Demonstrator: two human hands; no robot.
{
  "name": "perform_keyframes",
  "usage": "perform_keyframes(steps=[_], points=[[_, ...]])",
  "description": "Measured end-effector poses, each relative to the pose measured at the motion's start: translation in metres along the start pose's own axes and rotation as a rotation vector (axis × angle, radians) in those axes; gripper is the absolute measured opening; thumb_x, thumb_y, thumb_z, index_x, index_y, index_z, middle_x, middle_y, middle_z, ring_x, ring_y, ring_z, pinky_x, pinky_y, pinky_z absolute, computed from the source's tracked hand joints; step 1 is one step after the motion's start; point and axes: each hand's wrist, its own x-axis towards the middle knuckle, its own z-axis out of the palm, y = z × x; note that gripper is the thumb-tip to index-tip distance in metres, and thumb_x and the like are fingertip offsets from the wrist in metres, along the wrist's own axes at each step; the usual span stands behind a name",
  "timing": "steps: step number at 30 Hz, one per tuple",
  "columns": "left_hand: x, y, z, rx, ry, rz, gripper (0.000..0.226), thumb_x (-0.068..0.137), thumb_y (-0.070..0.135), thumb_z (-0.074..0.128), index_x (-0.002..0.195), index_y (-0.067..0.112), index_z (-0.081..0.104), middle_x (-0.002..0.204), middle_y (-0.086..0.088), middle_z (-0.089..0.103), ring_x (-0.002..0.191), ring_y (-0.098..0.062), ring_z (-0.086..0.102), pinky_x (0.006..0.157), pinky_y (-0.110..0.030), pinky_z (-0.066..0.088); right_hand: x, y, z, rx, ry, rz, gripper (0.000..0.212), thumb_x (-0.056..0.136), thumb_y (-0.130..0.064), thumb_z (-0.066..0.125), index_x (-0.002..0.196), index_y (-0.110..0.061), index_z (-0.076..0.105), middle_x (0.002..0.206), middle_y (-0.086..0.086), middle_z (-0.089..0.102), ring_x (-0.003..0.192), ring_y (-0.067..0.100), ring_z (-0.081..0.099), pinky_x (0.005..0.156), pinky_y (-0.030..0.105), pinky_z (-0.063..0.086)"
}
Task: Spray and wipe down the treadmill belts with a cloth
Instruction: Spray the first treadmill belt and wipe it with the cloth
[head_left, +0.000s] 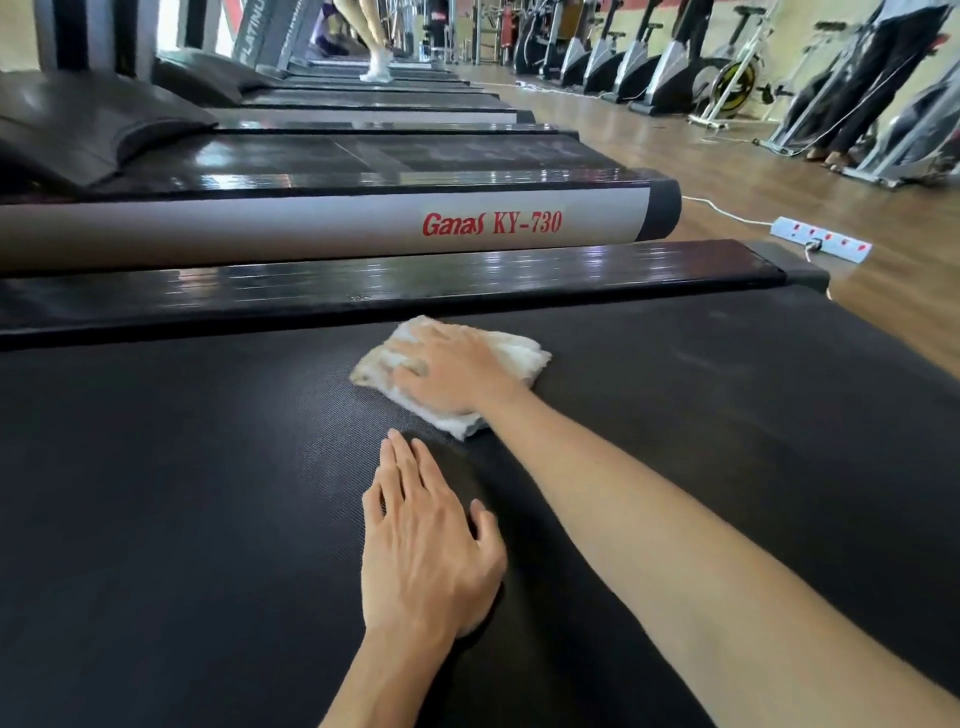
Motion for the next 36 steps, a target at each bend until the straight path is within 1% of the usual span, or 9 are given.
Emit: perform_keyframes(steps=[4, 10, 17, 20, 24, 27, 31, 34, 36], points=[[-0.001, 0.000, -0.002, -0.007, 0.000, 0.002, 0.093, 0.081, 0.051, 0.000, 0.160, 0.001, -0.006, 0.168, -0.017, -0.013, 0.156, -0.024, -0.014, 0.125, -0.038, 0.002, -0.001, 0.017, -0.006, 0.019, -0.024, -0.034, 0.063, 0.101, -0.052, 0.033, 0.161, -0.032, 0.033, 0.171, -0.005, 0.021, 0.157, 0.016, 0.017, 0.126, 0.044, 0.013], [-0.001, -0.001, -0.001, -0.006, 0.015, 0.008, 0.090, 0.086, 0.052, 0.007, 0.160, 0.001, -0.004, 0.168, -0.016, -0.013, 0.156, -0.023, -0.013, 0.125, -0.038, 0.002, -0.019, 0.113, -0.019, -0.040, 0.009, 0.189, 0.056, 0.101, -0.053, 0.027, 0.150, -0.031, 0.043, 0.151, -0.001, 0.043, 0.141, 0.024, 0.041, 0.110, 0.047, 0.034], [-0.002, 0.002, -0.001, 0.009, 0.017, 0.007, 0.094, 0.082, 0.052, 0.001, 0.160, 0.000, 0.002, 0.169, -0.018, -0.007, 0.157, -0.024, -0.008, 0.125, -0.039, 0.006, -0.068, 0.191, -0.015, -0.098, 0.147, 0.489, 0.049, 0.096, -0.051, 0.028, 0.138, -0.036, 0.048, 0.148, 0.003, 0.047, 0.139, 0.026, 0.043, 0.114, 0.047, 0.034], [-0.002, 0.002, -0.004, 0.020, 0.004, -0.002, 0.096, 0.081, 0.052, -0.001, 0.160, 0.000, 0.003, 0.169, -0.018, -0.006, 0.157, -0.024, -0.008, 0.125, -0.039, 0.008, -0.080, 0.158, -0.008, -0.073, 0.147, 0.418, 0.049, 0.096, -0.055, 0.028, 0.136, -0.037, 0.048, 0.149, 0.001, 0.046, 0.141, 0.024, 0.038, 0.117, 0.046, 0.031], [-0.003, 0.003, -0.007, 0.021, -0.016, -0.014, 0.092, 0.085, 0.052, 0.004, 0.160, 0.000, 0.001, 0.169, -0.018, -0.007, 0.157, -0.023, -0.009, 0.124, -0.041, 0.009, -0.141, 0.107, -0.012, 0.002, 0.084, 0.199, 0.058, 0.103, -0.052, 0.031, 0.157, -0.035, 0.036, 0.171, -0.008, 0.018, 0.157, 0.011, 0.009, 0.127, 0.037, 0.009], [-0.002, 0.003, -0.007, 0.015, -0.036, -0.018, 0.082, 0.096, 0.050, 0.017, 0.160, 0.001, 0.000, 0.169, -0.018, -0.009, 0.157, -0.023, -0.009, 0.125, -0.042, 0.008, -0.197, 0.102, -0.018, 0.045, 0.042, 0.123, 0.065, 0.098, -0.059, 0.028, 0.160, -0.040, 0.030, 0.172, -0.014, 0.011, 0.157, 0.004, 0.004, 0.129, 0.036, 0.005], [-0.001, 0.002, -0.007, 0.020, -0.039, -0.022, 0.079, 0.100, 0.046, 0.026, 0.160, 0.000, 0.002, 0.169, -0.019, -0.006, 0.157, -0.024, -0.007, 0.124, -0.043, 0.010, -0.238, 0.150, -0.026, 0.047, 0.078, 0.303, 0.056, 0.098, -0.053, 0.032, 0.153, -0.042, 0.039, 0.166, -0.018, 0.022, 0.154, 0.004, 0.013, 0.125, 0.032, 0.014], [-0.001, 0.003, -0.005, 0.018, -0.033, -0.026, 0.078, 0.101, 0.044, 0.028, 0.160, 0.000, 0.003, 0.169, -0.020, -0.004, 0.157, -0.026, -0.005, 0.124, -0.044, 0.009, -0.212, 0.177, -0.030, -0.055, 0.123, 0.499, 0.050, 0.087, -0.055, 0.024, 0.127, -0.035, 0.049, 0.142, -0.007, 0.046, 0.140, 0.017, 0.037, 0.114, 0.040, 0.032], [0.000, 0.004, -0.004, 0.021, -0.025, -0.024, 0.078, 0.100, 0.044, 0.029, 0.160, -0.001, 0.005, 0.169, -0.021, -0.002, 0.157, -0.026, -0.003, 0.124, -0.044, 0.009, -0.189, 0.171, -0.029, -0.040, 0.137, 0.545, 0.051, 0.087, -0.053, 0.023, 0.124, -0.031, 0.051, 0.135, -0.003, 0.050, 0.133, 0.022, 0.042, 0.112, 0.046, 0.036]])
